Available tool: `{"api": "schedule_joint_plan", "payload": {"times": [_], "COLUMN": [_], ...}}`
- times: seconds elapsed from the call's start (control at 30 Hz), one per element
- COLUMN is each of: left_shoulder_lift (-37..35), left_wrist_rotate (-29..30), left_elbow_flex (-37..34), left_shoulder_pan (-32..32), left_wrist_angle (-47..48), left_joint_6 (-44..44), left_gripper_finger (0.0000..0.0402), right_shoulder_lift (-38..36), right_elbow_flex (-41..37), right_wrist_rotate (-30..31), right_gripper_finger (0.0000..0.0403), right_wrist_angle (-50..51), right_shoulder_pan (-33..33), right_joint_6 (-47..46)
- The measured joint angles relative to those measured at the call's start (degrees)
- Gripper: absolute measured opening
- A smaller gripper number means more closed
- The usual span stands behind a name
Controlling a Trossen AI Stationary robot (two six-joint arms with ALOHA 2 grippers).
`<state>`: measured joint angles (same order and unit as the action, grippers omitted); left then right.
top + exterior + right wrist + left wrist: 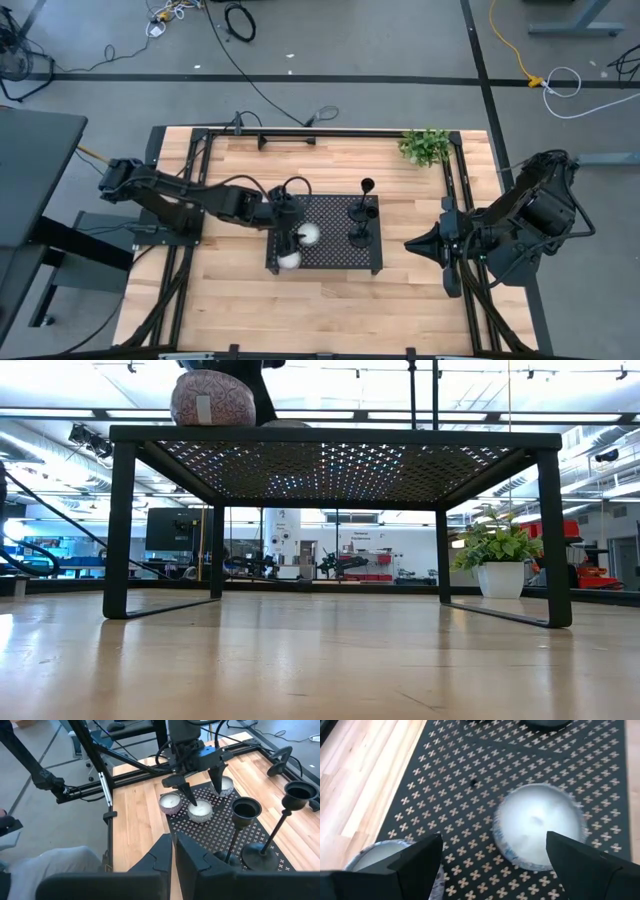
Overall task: Pick & Place candle stick holders
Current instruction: Put the blue patterned scented candle on the shelf aligned with the other scented candles
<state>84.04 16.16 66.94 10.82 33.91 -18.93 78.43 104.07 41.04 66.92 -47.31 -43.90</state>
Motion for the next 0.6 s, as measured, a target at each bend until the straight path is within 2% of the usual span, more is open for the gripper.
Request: {"api": "schedule_joint_plan", "payload": {"times": [0.6], "left_shoulder_lift": [0.0], "left_wrist_rotate": [-0.5], "left_elbow_flex": [1.7], "left_shoulder_pan": [-0.8], "left_wrist_angle": [4.2], "left_joint_6": [-0.9], "left_gripper_finger": [0.0353], "right_shoulder_lift": [0.0], "right_elbow_flex": [0.0], "right_wrist_rotate": [0.0], "right_gripper_finger": [0.0020], "right_wrist_angle": [0.2], "right_shoulder_pan": [0.0], "right_joint_6": [0.3]}}
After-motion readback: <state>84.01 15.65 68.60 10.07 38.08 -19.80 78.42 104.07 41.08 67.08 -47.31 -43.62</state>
